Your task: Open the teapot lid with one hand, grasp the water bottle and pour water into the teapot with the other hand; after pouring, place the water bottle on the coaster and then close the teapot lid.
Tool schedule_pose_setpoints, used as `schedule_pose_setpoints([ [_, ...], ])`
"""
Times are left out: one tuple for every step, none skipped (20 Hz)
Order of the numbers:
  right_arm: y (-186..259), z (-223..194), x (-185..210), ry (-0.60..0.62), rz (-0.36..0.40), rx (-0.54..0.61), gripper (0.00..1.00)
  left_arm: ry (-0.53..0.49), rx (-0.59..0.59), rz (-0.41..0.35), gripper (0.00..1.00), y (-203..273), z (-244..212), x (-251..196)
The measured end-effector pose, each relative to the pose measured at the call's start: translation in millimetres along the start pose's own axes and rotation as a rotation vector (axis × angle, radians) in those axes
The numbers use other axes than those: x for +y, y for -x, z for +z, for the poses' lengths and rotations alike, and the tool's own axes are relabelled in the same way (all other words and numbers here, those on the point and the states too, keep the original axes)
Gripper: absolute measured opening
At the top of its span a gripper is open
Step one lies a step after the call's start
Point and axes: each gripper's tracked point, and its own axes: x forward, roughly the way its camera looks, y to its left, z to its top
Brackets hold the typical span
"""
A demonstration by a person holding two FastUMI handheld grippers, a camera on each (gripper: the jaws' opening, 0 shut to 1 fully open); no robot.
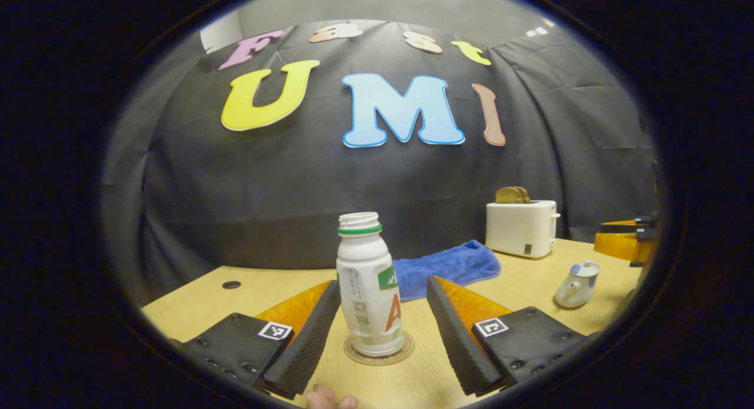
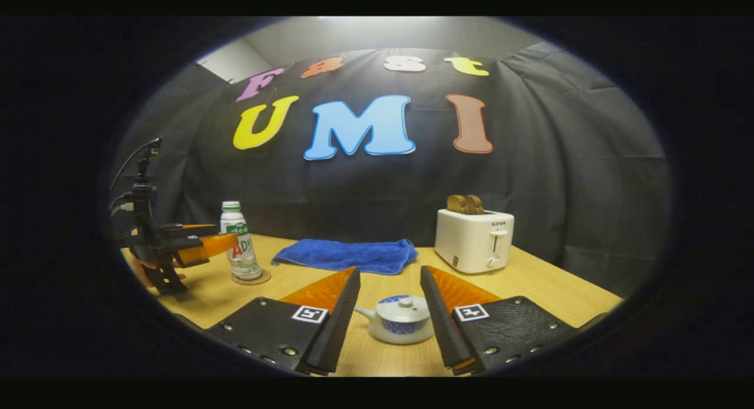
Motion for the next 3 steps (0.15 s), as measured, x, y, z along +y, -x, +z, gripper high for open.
schedule_pose_setpoints([
  [1.5,0.3,2.3,0.01,-0.001,-0.008,0.64,0.002,-0.007,0.003,1.0,11.8,3.4,0.0],
  [2.3,0.6,6.8,0.009,0.006,-0.01,0.64,0.002,-0.013,0.007,1.0,24.0,5.3,-1.4],
  [3.4,-0.2,13.4,0.001,0.017,-0.004,0.64,0.005,-0.016,0.014,1.0,36.9,7.0,-2.9],
])
